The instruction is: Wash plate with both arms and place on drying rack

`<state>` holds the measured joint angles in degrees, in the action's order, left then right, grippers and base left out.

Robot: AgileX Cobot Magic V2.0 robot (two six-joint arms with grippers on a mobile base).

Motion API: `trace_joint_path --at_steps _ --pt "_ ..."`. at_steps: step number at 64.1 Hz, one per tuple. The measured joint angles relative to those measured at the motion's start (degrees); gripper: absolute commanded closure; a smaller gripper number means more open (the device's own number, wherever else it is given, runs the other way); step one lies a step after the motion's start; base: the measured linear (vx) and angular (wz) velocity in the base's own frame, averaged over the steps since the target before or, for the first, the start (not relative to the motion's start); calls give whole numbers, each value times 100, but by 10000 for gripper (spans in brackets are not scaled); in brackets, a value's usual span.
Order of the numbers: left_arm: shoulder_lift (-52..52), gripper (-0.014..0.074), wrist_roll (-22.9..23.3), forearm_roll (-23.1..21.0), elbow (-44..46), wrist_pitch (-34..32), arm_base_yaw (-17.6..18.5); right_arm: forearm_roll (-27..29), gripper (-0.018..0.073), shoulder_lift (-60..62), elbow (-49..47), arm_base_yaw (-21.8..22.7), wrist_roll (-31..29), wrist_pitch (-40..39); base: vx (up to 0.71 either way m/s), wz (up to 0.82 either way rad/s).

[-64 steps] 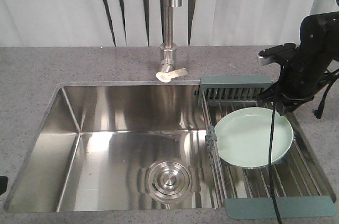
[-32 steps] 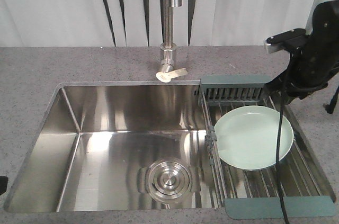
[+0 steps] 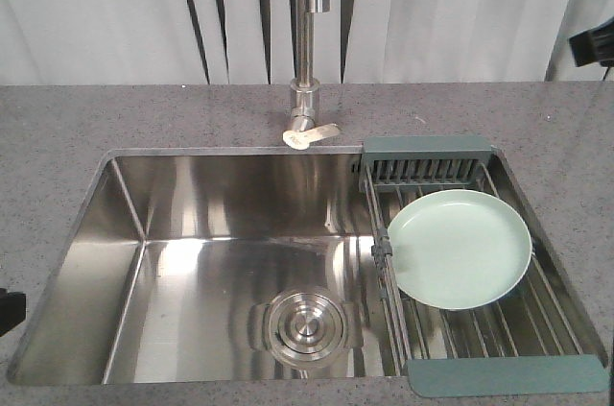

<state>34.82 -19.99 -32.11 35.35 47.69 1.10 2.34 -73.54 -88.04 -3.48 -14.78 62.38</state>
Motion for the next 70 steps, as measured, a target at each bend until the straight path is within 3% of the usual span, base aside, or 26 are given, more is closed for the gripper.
trace_joint_path --at_steps 7,16,28,48,70 --pt "70 472 -37 -380 0 -260 0 20 567 828 582 0 -71 -6 0 0" --pt "601 472 -432 -848 249 -338 0 77 567 1937 1805 0 -92 -102 0 0" --pt "1831 472 -598 -1063 1495 -400 0 310 567 3149 2856 0 -96 -265 0 0" --pt "4465 472 -463 -1256 4175 10 0 387 567 3941 3172 0 -96 -180 0 0" --pt "6991 472 -425 -2837 6304 1017 0 425 567 3974 3178 0 -96 -169 0 0"
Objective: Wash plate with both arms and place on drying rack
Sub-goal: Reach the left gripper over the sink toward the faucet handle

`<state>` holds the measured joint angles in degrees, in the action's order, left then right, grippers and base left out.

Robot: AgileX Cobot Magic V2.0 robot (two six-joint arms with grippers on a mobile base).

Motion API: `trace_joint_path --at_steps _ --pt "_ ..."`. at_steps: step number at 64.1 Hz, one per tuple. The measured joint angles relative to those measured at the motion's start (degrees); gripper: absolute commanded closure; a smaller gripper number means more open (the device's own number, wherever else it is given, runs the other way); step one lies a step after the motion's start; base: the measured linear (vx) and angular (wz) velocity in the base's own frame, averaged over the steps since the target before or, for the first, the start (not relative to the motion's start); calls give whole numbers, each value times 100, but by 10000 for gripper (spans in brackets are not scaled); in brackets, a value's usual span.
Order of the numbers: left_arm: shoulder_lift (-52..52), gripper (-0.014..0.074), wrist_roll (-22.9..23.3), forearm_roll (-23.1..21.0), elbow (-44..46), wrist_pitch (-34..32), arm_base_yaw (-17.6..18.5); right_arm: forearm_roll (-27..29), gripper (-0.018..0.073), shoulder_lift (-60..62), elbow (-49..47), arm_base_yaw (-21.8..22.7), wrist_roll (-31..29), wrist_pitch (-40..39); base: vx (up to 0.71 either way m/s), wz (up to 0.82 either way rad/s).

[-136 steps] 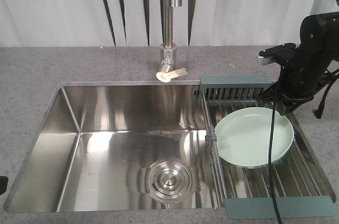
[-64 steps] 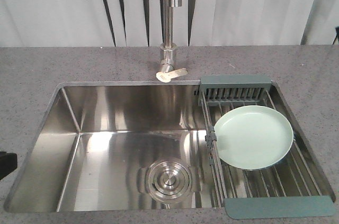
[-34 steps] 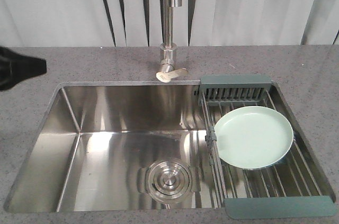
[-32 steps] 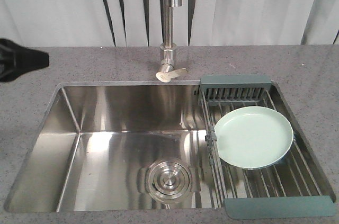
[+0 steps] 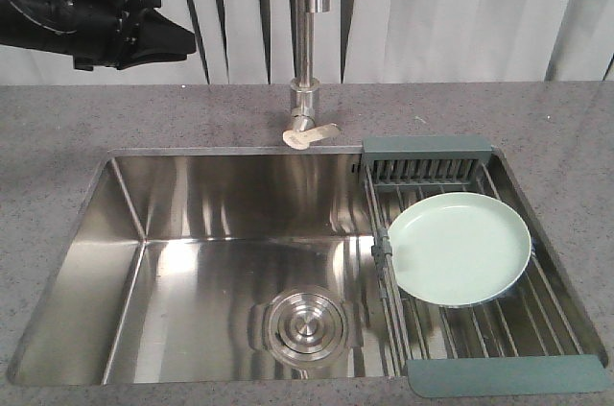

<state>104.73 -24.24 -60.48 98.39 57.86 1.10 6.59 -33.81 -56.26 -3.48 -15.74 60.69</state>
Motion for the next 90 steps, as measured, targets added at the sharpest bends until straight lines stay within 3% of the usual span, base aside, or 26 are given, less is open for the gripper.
trace_joint_path --at_steps 10,19,30,37,43,90 --pt "727 472 17 -375 661 410 78 0 567 0 0 0 0 0 0 0" --pt "1056 472 17 -575 969 713 472 0 567 0 0 0 0 0 0 0" --pt "1208 472 17 -175 1002 744 1054 -5 567 0 0 0 0 0 0 0" --pt "1291 472 139 258 1002 592 1256 -1 567 0 0 0 0 0 0 0" --pt "1392 472 198 331 1002 436 1329 -5 567 0 0 0 0 0 0 0" --pt "2328 472 300 -103 1118 -595 1829 -5 567 0 0 0 0 -5 0 0"
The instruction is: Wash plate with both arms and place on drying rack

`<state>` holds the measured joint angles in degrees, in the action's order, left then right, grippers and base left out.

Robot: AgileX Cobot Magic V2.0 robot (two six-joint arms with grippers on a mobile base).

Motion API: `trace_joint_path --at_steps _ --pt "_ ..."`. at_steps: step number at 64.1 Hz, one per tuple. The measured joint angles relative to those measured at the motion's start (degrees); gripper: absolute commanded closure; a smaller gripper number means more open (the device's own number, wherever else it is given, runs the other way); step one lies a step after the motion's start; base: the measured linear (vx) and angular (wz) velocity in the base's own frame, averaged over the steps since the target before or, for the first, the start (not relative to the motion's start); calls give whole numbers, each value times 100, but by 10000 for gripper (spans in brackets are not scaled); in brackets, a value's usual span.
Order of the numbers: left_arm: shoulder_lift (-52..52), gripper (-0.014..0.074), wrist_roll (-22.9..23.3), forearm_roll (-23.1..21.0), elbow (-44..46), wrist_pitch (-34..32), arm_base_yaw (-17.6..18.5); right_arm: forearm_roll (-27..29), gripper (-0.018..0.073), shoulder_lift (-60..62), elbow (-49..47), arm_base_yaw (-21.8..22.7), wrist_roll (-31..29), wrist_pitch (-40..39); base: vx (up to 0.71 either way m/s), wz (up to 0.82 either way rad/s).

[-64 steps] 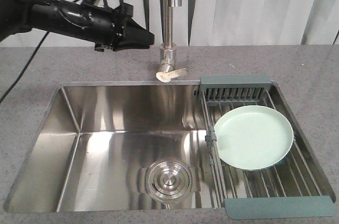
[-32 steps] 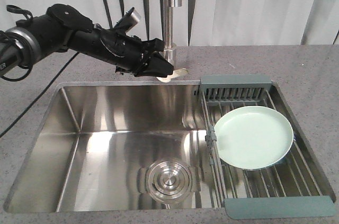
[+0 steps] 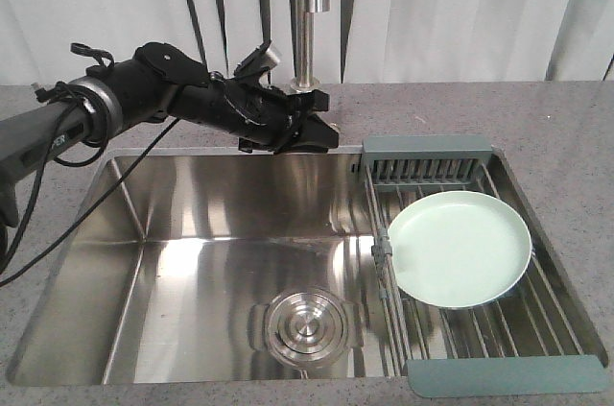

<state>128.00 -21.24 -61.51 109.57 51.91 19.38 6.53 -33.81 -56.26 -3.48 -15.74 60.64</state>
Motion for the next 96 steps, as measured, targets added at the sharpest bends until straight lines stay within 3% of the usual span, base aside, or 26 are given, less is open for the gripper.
trace_joint_path --at_steps 10,23,60,96 --pt "164 482 0 -22 38 -78 26 0 567 0 0 0 0 0 0 0" --pt "295 605 0 -22 38 -224 26 0 567 0 0 0 0 0 0 0" --pt "295 603 -5 -76 38 -756 44 0 566 0 0 0 0 -24 0 0" --pt "319 603 -540 -900 38 -1209 72 0 566 0 0 0 0 -37 0 0"
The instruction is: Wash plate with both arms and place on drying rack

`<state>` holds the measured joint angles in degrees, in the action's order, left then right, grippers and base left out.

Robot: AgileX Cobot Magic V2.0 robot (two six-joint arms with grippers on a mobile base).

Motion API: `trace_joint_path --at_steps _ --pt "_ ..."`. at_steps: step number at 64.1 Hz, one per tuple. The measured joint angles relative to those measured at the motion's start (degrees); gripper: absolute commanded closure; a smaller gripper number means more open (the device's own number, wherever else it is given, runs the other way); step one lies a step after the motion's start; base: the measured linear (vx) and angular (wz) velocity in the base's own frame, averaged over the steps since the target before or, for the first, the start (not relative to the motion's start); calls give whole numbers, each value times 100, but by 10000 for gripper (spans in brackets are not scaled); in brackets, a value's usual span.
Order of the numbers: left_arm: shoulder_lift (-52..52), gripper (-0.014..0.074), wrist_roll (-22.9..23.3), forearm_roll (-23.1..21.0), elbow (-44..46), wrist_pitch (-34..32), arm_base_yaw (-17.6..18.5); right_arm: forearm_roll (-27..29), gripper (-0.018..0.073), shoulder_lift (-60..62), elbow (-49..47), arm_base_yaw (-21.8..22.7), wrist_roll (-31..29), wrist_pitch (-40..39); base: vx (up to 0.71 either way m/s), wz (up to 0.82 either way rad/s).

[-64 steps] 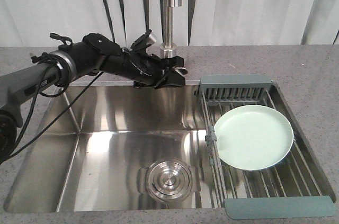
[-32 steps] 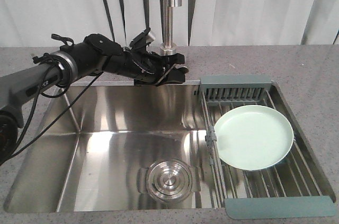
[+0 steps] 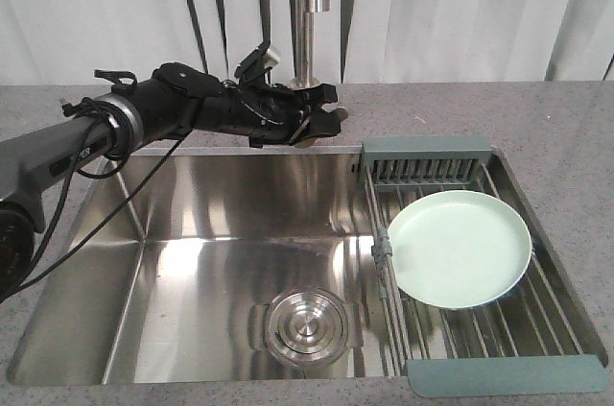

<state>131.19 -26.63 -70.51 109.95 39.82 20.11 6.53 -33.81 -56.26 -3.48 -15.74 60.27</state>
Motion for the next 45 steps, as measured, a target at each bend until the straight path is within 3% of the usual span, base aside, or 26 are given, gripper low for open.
trace_joint_path --at_steps 45 --pt "-13 603 -386 -651 0 -38 38 0 566 0 0 0 0 -5 0 0"
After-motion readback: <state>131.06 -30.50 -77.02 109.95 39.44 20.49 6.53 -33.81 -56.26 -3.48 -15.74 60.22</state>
